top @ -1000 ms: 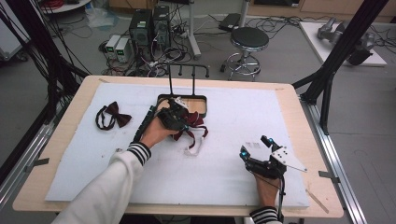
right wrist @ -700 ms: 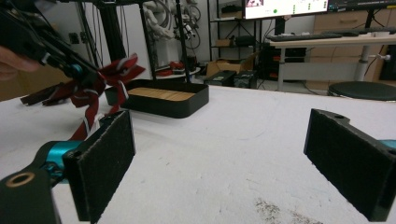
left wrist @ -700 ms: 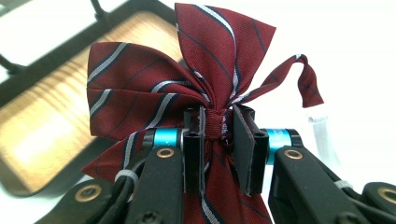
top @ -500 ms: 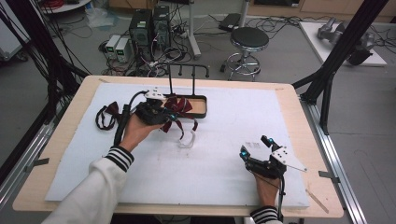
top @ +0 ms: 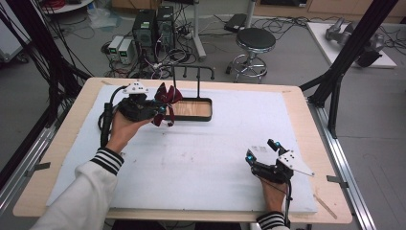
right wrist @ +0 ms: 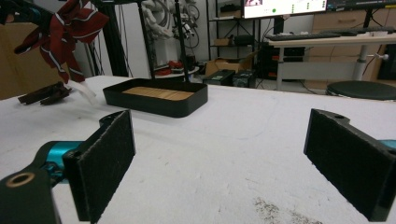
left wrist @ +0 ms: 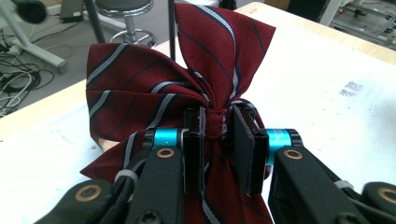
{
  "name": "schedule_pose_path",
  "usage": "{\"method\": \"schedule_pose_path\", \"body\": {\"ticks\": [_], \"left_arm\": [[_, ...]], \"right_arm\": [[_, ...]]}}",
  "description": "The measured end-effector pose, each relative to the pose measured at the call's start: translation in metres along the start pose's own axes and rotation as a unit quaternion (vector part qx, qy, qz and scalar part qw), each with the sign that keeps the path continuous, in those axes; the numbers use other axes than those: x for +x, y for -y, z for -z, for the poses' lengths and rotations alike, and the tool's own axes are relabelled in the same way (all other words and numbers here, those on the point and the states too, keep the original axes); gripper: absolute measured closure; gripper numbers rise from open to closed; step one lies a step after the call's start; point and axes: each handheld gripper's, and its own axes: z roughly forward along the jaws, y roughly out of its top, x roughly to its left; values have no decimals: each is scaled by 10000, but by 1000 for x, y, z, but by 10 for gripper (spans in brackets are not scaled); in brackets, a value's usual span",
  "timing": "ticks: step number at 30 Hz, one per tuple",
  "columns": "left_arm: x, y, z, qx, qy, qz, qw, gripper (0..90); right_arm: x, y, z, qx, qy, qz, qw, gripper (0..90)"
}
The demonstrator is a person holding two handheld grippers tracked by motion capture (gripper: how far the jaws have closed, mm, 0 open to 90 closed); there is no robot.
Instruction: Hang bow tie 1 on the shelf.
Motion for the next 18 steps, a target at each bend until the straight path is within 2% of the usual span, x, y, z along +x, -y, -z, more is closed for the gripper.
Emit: {"method": "schedule_pose_path", "body": {"ticks": [18], "left_arm": [[10, -15, 19, -250, -222, -59, 9994, 748]], "right_arm": [[0, 0, 0, 1, 9, -4, 10000, 80]]}}
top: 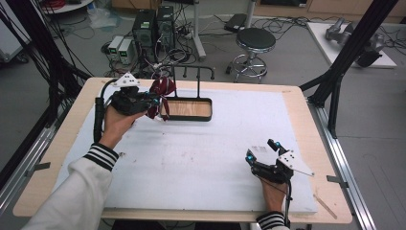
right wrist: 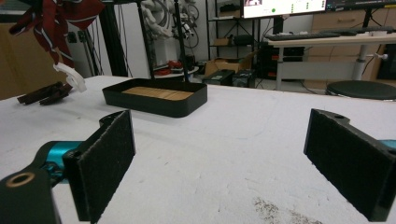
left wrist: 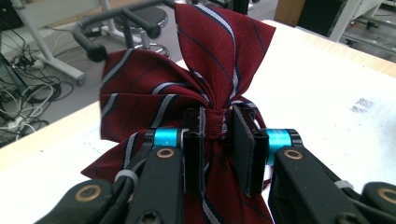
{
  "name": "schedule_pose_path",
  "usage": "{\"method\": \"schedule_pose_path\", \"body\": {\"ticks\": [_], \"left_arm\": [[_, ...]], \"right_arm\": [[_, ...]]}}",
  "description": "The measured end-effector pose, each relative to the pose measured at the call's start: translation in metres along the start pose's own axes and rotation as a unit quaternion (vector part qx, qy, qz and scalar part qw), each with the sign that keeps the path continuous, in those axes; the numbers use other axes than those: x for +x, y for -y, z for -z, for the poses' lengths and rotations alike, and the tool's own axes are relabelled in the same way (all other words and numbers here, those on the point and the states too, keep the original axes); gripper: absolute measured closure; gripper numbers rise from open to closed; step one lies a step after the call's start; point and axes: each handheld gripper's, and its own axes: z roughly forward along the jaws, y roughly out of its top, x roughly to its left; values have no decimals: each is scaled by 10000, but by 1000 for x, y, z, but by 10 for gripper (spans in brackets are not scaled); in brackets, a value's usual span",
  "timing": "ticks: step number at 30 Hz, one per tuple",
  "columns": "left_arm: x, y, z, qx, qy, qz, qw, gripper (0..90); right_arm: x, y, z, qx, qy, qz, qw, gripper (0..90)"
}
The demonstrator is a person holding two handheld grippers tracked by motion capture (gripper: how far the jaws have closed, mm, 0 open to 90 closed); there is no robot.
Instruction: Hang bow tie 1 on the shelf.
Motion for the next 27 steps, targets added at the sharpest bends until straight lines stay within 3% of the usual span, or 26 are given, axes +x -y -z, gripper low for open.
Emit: {"method": "schedule_pose_path", "body": {"ticks": [15, 27], "left_arm": [[5, -14, 13, -233, -185, -56, 9995, 748], [18, -28, 11, -266, -380, -73, 9989, 748]], "right_arm": [[0, 0, 0, 4, -7, 0, 10000, 80], [0, 0, 0, -1, 9, -24, 10000, 80]]}}
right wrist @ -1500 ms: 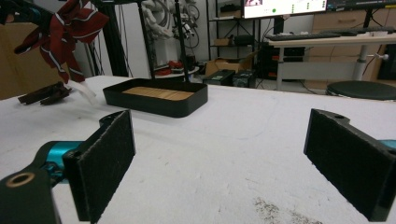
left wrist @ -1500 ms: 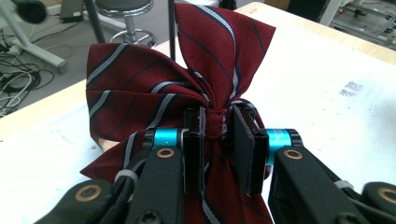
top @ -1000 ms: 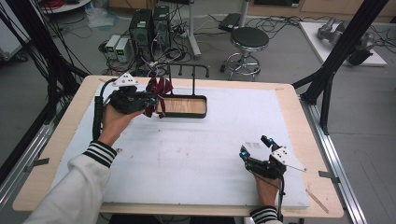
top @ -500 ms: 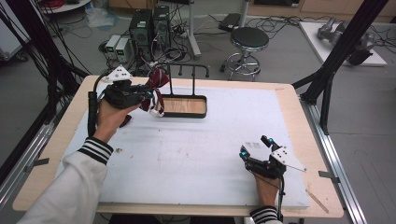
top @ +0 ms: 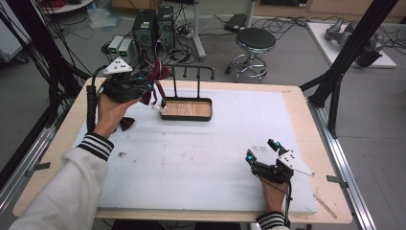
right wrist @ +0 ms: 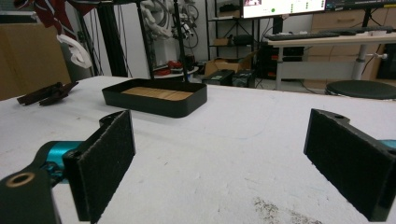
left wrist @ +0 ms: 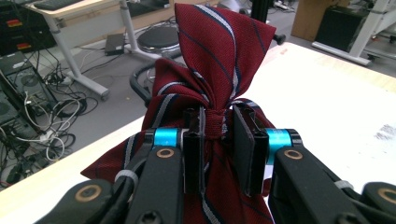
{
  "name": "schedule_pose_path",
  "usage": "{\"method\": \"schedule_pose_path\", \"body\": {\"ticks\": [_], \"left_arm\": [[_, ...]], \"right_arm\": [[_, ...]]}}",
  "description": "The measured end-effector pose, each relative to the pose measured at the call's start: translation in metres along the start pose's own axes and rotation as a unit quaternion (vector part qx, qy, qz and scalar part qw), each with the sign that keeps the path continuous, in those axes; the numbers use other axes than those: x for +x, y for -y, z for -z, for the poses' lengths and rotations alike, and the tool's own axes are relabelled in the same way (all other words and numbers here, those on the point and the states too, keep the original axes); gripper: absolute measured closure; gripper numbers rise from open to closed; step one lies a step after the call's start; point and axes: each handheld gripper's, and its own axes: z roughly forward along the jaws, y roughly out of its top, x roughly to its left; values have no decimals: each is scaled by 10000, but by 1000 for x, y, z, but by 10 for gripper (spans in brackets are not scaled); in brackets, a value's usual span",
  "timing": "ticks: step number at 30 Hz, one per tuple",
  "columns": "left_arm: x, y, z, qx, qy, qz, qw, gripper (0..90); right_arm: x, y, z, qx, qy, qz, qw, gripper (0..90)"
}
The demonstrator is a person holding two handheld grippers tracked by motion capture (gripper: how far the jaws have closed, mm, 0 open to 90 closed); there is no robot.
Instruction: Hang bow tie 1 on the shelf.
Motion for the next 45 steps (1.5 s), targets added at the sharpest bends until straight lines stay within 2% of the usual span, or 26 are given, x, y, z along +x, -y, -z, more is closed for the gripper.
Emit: {"method": "schedule_pose_path", "body": {"ticks": [7, 10, 20, 28, 38, 40, 45], "left_arm": [[12, -4, -6, 13, -159, 73, 9998, 748], [15, -5, -5, -68, -204, 133, 9997, 747], [20, -13, 2, -165, -328, 98, 9993, 747], [25, -12, -11, -89, -378, 113, 9992, 747], [35, -8, -27, -119, -507, 274, 9983, 747], [37, -6, -30, -66, -528, 300, 9981, 747], [39, -5, -36, -26, -595, 283, 9978, 747]], "right_arm": [[0, 0, 0, -9, -1, 2, 10000, 80], [0, 0, 0, -7, -3, 10, 10000, 80], [0, 0, 0, 3, -5, 12, 10000, 80], [0, 0, 0, 7, 10, -33, 10000, 80], [-1, 0, 0, -13, 21, -3, 10000, 80], [-1, 0, 0, -5, 9, -5, 10000, 80], [-1, 0, 0, -5, 16, -7, 10000, 80]]}}
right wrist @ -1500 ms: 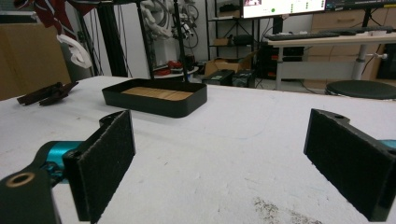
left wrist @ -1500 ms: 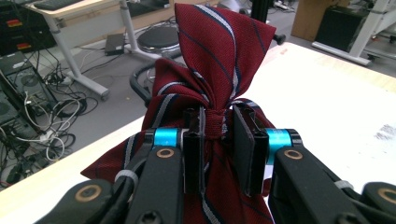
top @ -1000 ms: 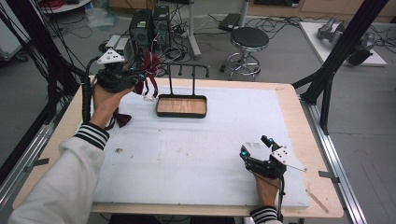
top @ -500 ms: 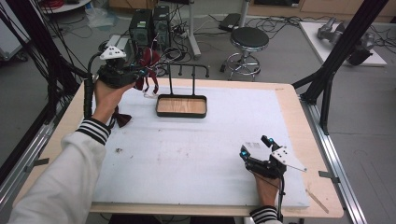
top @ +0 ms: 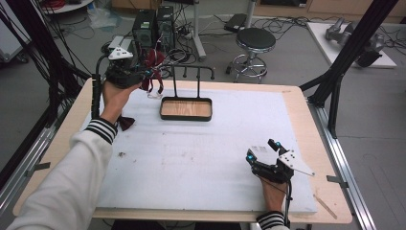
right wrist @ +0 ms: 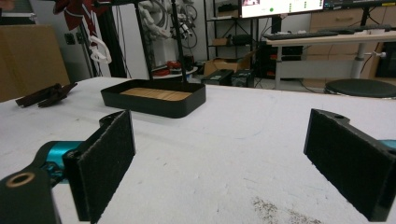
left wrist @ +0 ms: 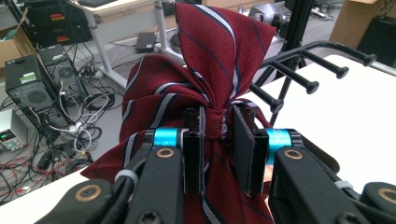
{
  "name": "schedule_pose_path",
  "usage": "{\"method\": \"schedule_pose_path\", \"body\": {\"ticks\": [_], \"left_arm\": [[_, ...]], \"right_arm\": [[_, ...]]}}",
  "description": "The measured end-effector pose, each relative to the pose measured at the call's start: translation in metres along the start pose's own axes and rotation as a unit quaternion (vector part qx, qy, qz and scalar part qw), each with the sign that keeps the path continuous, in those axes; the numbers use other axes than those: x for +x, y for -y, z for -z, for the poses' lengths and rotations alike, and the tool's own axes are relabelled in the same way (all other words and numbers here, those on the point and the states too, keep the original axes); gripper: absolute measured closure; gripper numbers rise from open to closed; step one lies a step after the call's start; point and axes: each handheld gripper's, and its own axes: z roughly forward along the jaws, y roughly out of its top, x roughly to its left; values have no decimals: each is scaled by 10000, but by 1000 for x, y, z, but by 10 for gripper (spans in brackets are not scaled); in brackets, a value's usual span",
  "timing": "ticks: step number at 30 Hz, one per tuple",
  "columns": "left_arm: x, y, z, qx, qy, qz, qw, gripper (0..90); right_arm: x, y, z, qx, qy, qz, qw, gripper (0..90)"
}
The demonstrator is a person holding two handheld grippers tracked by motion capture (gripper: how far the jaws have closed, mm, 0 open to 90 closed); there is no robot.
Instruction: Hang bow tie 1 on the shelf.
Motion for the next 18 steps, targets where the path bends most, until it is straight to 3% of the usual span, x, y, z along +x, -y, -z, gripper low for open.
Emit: {"method": "schedule_pose_path", "body": {"ticks": [18], "left_arm": [[10, -2, -18, 134, -154, 22, 9998, 747]], "right_arm": [[0, 0, 0, 6, 4, -17, 10000, 80]]}}
